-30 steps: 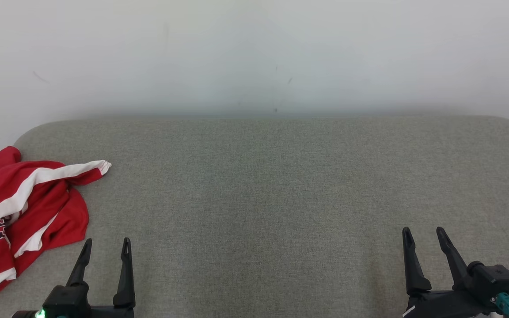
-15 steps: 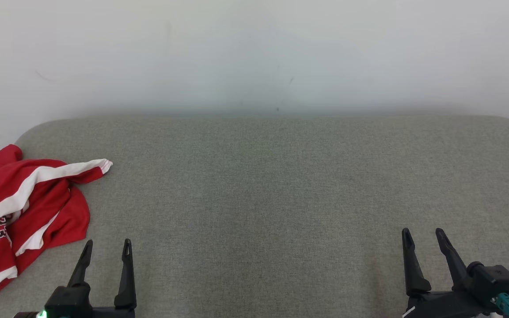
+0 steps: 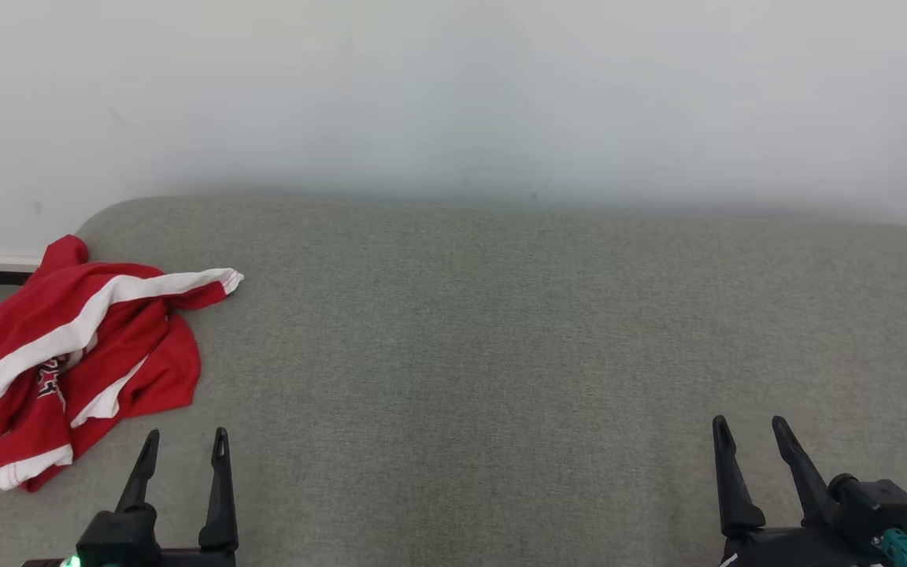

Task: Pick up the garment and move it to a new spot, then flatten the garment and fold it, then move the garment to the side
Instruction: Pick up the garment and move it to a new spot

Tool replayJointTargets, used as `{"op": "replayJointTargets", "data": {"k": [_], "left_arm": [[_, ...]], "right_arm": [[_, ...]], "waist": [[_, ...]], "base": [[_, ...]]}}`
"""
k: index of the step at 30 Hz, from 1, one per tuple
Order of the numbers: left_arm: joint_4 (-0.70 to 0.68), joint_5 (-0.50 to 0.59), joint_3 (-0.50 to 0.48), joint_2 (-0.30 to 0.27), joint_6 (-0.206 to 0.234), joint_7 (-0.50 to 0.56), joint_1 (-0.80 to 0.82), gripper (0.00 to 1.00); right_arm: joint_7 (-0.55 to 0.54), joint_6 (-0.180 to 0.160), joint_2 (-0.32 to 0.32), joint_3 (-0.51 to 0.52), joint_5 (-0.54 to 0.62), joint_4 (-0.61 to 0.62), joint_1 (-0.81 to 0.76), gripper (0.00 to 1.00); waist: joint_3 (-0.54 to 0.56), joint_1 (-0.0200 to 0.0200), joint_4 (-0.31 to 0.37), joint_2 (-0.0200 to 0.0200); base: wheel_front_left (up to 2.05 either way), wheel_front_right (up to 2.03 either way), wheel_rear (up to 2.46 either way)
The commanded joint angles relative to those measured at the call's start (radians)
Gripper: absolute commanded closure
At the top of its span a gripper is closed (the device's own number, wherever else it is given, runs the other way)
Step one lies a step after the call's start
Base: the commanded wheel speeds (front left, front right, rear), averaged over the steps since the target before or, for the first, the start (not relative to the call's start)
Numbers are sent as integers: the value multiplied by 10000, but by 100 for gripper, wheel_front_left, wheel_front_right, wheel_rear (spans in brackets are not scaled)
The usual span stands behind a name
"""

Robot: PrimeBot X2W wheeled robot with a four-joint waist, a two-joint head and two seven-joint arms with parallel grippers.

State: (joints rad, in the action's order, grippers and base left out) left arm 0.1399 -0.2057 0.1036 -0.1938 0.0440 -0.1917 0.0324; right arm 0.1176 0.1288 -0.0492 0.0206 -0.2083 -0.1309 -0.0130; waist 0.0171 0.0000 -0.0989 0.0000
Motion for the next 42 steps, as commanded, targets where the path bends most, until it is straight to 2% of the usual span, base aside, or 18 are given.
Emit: {"op": "replayJointTargets", "data": {"k": [1, 11, 25, 31, 42], "left_arm": [[32, -73, 0, -22, 11, -13, 52, 0], [82, -161, -47, -120, 115, 5, -95, 0], [57, -283, -114, -249, 276, 60, -225, 0], [-23, -392, -166, -262, 354, 53, -314, 0], [-103, -614, -388, -278, 615, -92, -524, 0]], "right_arm": [[44, 35, -24, 12, -79, -19, -105, 0], [100, 35, -22, -79, -154, -130, -170, 0], [182, 35, -24, -218, -333, -361, -156, 0], [233, 35, -22, -259, -357, -446, -152, 0], [94, 35, -24, -421, -279, -503, 46, 0]], "waist": [[24, 0, -394, 0], [119, 0, -1845, 0], [270, 0, -3517, 0], [305, 0, -3940, 0], [258, 0, -4006, 0]], "base": [[0, 0, 0], [0, 0, 0], [0, 0, 0], [0, 0, 0], [0, 0, 0]]}}
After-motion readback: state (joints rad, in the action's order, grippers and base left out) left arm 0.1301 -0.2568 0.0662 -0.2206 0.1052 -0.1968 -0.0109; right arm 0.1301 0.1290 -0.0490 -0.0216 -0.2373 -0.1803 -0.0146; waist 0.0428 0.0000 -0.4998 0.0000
